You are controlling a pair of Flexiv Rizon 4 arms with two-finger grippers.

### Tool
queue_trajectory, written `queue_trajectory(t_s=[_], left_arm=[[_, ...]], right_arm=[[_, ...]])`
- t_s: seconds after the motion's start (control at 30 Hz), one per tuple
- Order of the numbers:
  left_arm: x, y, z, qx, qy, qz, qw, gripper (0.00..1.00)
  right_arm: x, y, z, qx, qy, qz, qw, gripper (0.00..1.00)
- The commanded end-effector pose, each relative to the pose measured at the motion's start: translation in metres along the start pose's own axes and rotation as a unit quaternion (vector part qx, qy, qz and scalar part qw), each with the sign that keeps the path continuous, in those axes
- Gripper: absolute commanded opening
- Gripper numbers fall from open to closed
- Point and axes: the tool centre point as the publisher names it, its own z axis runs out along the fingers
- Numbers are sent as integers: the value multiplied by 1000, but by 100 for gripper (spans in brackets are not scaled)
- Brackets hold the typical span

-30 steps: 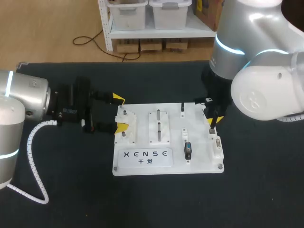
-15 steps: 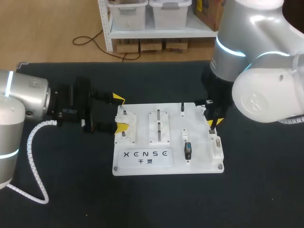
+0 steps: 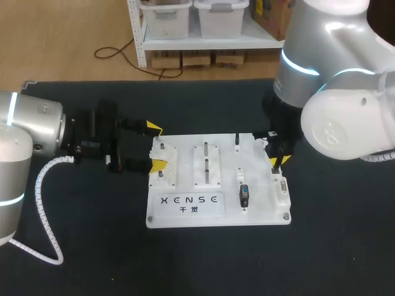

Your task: Insert the Ethernet cable into its matching sockets.

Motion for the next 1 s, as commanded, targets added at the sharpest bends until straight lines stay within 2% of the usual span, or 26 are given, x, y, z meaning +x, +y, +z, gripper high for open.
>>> queue_trajectory(t_s=[0.03, 1.0], left_arm=[[2, 0, 0, -2, -4, 1, 1000, 100], [2, 0, 0, -2, -4, 1, 1000, 100]], right_arm=[[1, -1, 8, -2, 3, -1, 1000, 0], [-3, 1, 23, -2, 5, 0, 1000, 0]])
